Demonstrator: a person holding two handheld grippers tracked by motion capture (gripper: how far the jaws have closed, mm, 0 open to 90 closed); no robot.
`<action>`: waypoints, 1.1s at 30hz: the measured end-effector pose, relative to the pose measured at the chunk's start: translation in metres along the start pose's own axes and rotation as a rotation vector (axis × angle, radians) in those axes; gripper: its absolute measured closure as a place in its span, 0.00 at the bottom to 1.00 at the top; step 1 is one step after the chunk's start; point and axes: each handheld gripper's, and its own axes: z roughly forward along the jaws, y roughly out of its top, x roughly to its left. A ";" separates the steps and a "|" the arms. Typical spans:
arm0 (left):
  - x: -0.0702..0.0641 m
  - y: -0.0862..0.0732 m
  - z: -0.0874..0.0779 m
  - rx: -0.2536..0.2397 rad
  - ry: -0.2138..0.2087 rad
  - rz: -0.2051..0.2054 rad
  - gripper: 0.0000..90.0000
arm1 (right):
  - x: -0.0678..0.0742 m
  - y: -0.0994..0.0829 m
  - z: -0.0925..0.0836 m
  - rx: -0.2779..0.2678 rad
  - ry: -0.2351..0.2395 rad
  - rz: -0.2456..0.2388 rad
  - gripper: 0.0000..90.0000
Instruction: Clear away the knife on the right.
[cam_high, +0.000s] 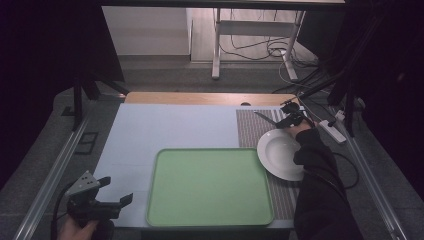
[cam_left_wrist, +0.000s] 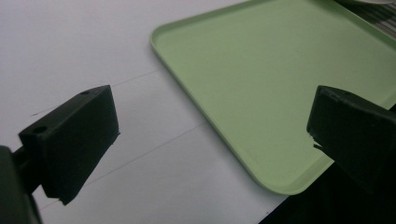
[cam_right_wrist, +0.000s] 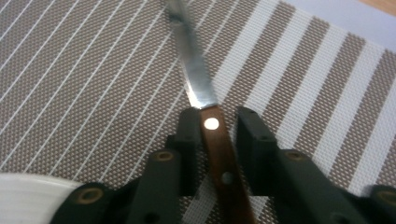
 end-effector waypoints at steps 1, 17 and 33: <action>0.000 0.000 0.000 -0.001 0.000 0.001 0.02 | 0.001 0.000 0.000 0.005 0.005 -0.001 0.86; 0.000 0.000 0.000 -0.002 0.000 0.001 0.02 | -0.022 -0.014 -0.016 0.005 -0.040 0.021 0.86; 0.000 0.000 0.000 -0.001 0.001 0.004 0.02 | -0.037 -0.033 -0.050 -0.051 -0.066 0.073 0.86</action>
